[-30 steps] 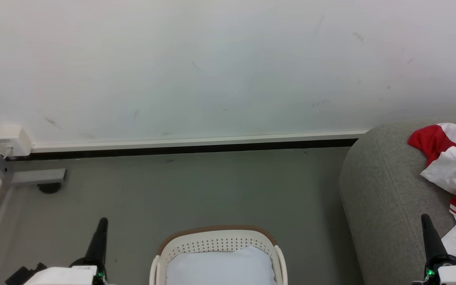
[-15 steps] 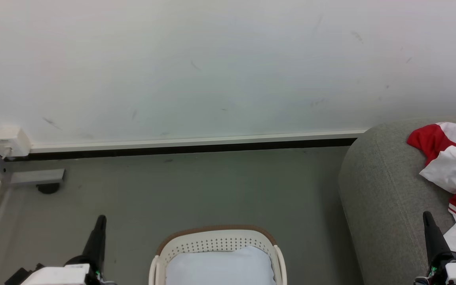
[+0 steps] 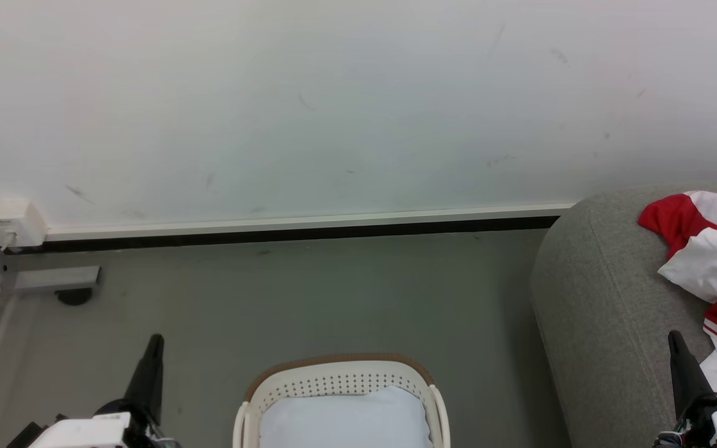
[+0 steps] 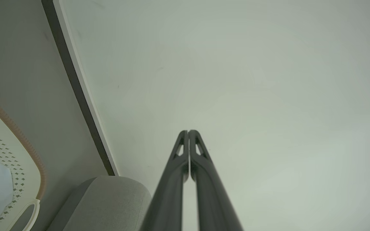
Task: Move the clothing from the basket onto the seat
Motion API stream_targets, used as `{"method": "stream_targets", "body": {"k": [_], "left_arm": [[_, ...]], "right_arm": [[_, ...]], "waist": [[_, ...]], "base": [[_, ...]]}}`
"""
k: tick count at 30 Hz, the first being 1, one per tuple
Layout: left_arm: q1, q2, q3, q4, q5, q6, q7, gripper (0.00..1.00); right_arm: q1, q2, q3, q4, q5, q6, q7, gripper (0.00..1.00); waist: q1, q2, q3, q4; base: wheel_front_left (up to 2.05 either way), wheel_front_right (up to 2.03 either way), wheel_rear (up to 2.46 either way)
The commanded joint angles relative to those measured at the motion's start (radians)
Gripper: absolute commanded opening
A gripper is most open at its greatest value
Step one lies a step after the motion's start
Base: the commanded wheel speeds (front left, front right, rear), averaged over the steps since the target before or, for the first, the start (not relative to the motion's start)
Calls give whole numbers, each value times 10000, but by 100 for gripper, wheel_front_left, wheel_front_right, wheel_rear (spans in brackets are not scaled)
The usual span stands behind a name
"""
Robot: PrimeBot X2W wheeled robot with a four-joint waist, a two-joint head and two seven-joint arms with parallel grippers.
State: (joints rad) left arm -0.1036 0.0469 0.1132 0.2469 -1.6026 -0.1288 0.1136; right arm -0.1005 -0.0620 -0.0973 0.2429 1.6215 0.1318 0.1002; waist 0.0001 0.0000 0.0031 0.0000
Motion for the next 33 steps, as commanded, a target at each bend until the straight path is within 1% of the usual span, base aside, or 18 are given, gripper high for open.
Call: {"method": "stream_targets", "body": {"k": [1,33], "left_arm": [[-91,62,39,-38,-171,-35,48,0],[-87,62,32,-37,-164,-35,43,0]], "right_arm": [[-121,1,-35,24,74,-21,50,0],[-127,44,-95,27,-13,-21,93,0]], "waist": [[-1,0,0,0],[-1,0,0,0]], "base": [[0,0,0],[0,0,0]]}}
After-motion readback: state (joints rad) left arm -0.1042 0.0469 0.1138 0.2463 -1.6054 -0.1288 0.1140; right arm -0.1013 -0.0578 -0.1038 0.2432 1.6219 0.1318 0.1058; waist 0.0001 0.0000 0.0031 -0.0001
